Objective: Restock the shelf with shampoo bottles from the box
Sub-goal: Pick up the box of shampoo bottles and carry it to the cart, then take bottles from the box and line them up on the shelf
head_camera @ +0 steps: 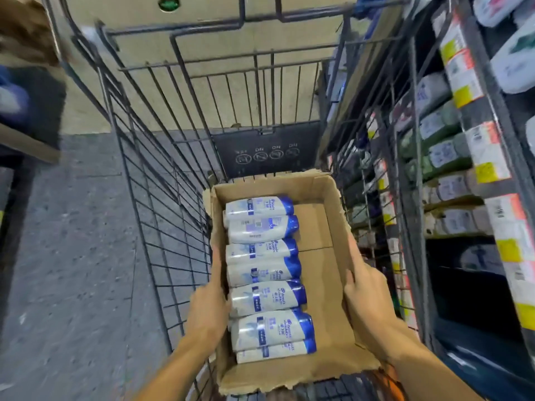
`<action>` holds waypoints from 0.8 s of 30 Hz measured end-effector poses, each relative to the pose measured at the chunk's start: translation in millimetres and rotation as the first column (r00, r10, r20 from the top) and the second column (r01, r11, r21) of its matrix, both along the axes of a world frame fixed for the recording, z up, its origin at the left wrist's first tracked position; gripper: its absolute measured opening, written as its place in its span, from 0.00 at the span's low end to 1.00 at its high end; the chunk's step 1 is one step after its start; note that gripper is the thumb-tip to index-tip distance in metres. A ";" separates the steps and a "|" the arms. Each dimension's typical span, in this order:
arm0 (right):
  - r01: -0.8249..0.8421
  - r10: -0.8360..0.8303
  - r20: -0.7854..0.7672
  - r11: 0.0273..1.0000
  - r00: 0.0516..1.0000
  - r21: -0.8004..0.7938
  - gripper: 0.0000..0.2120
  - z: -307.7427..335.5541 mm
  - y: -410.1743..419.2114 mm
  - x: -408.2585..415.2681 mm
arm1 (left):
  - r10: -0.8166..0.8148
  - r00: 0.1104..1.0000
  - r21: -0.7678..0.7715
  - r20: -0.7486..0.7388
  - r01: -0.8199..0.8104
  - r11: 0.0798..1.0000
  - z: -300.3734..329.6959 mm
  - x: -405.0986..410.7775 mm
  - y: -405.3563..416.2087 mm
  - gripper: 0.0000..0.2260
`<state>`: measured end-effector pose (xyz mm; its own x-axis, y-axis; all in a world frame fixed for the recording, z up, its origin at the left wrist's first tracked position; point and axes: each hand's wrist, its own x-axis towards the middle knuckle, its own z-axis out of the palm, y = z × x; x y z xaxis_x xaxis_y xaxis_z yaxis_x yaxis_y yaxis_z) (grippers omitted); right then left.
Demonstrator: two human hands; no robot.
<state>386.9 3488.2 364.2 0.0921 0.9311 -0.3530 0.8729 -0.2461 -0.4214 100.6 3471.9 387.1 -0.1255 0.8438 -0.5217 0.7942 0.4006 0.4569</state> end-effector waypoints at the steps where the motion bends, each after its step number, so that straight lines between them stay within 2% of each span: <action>1: -0.014 0.014 0.006 1.000 1.000 0.006 0.49 -12.3 -0.7 -0.8 | 0.025 0.999 -0.026 -0.027 -0.025 0.999 -12.7 2.1 -3.2 0.44; 5: -0.062 0.062 0.023 0.998 0.998 -0.019 0.48 -56.2 -9.4 1.9 | 0.068 0.994 -0.141 -0.081 -0.079 0.987 -60.5 8.6 -17.5 0.42; 9: 0.026 -0.024 0.016 0.995 1.000 -0.096 0.43 -78.4 -22.7 -4.4 | 0.070 0.979 -0.212 -0.190 -0.111 0.971 -80.9 17.3 -32.8 0.39; 11: 0.077 -0.064 0.063 0.970 0.996 -0.232 0.44 -83.7 -16.7 -7.3 | 0.015 0.977 -0.268 -0.214 -0.074 0.961 -82.5 19.9 -29.6 0.39; 12: 0.064 -0.032 0.141 0.970 0.989 -0.233 0.45 -82.4 -14.7 -11.9 | -0.049 0.972 -0.321 -0.232 -0.029 0.947 -77.3 22.4 -24.7 0.39; 13: 0.039 -0.001 0.212 0.983 0.977 -0.178 0.44 -79.5 -13.8 -17.5 | -0.137 0.954 -0.373 -0.268 0.028 0.928 -70.7 25.1 -18.1 0.38; 14: 0.048 -0.033 0.220 0.997 0.975 -0.064 0.41 -72.6 -12.4 -24.4 | -0.226 0.924 -0.394 -0.309 0.092 0.914 -62.4 27.9 -8.4 0.35; 15: 0.085 -0.094 0.182 0.995 0.979 0.059 0.36 -63.5 -12.1 -34.3 | -0.277 0.899 -0.362 -0.338 0.147 0.920 -53.1 31.1 3.9 0.30; 16: 0.139 -0.149 0.104 0.985 0.983 0.100 0.29 -52.0 -13.9 -47.1 | -0.299 0.889 -0.292 -0.346 0.200 0.935 -45.4 33.5 18.6 0.24; 17: 0.213 -0.212 -0.015 0.974 0.977 0.073 0.21 -39.7 -15.4 -61.7 | -0.313 0.885 -0.209 -0.344 0.253 0.945 -40.2 35.4 34.5 0.19; 18: 0.314 -0.320 -0.146 0.947 0.936 -0.067 0.14 -34.4 -16.7 -78.1 | -0.340 0.877 -0.145 -0.338 0.309 0.940 -39.4 35.9 51.4 0.15; 19: 0.408 -0.469 -0.259 0.876 0.844 -0.258 0.10 -33.9 -16.7 -94.4 | -0.371 0.869 -0.101 -0.327 0.358 0.928 -41.9 36.5 68.9 0.13; 20: 0.476 -0.627 -0.318 0.762 0.711 -0.439 0.10 -38.2 -16.1 -110.4 | -0.399 0.864 -0.075 -0.308 0.396 0.915 -45.2 37.9 87.1 0.12; 21: 0.519 -0.734 -0.347 0.666 0.583 -0.536 0.12 -46.3 -16.3 -124.7 | -0.423 0.857 -0.061 -0.295 0.425 0.903 -49.7 39.4 103.8 0.10; 22: 0.562 -0.797 -0.333 0.596 0.504 -0.574 0.13 -55.2 -16.2 -139.0 | -0.444 0.847 -0.046 -0.292 0.451 0.891 -54.3 41.1 119.9 0.09; 24: 0.640 -0.850 -0.326 0.527 0.414 -0.560 0.13 -68.6 -9.7 -164.5 | -0.495 0.816 -0.054 -0.297 0.504 0.862 -67.7 41.5 144.5 0.10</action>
